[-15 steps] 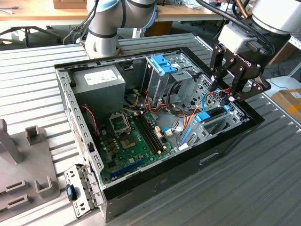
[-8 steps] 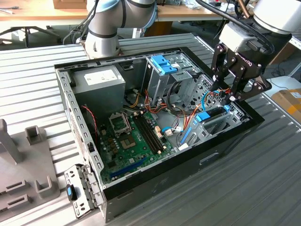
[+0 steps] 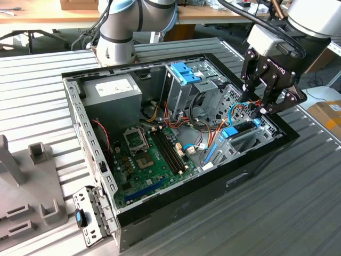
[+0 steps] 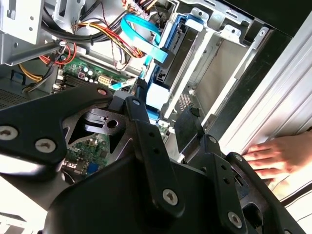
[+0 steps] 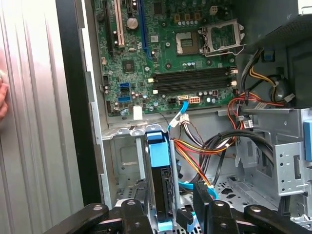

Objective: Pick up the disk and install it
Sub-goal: 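Insert the disk into the insertion slot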

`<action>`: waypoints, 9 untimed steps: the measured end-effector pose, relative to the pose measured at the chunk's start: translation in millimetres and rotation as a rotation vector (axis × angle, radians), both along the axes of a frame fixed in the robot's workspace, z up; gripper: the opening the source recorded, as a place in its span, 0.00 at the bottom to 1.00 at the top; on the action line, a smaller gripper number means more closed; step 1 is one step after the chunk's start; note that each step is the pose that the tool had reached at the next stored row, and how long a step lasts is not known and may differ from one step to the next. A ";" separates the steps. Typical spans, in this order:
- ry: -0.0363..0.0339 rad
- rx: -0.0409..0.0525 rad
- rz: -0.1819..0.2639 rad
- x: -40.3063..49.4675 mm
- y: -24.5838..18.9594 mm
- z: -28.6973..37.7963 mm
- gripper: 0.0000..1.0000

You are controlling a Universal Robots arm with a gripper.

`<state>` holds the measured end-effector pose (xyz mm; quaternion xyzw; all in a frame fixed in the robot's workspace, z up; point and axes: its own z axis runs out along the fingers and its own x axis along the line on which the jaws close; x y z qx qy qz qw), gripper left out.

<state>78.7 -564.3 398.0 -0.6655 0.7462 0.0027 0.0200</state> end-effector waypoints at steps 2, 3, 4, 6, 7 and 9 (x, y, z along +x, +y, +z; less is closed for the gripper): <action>0.0000 0.0001 -0.021 0.3 0.1 -0.1 0.50; 0.0000 0.0001 -0.029 0.3 0.2 -0.2 0.50; 0.0000 0.0001 -0.038 0.4 0.2 -0.2 0.50; 0.0000 0.0004 -0.081 0.4 0.2 -0.4 0.50; 0.0000 0.0004 -0.096 0.3 0.2 -0.4 0.50; 0.0000 0.0005 -0.121 0.4 0.2 -0.4 0.50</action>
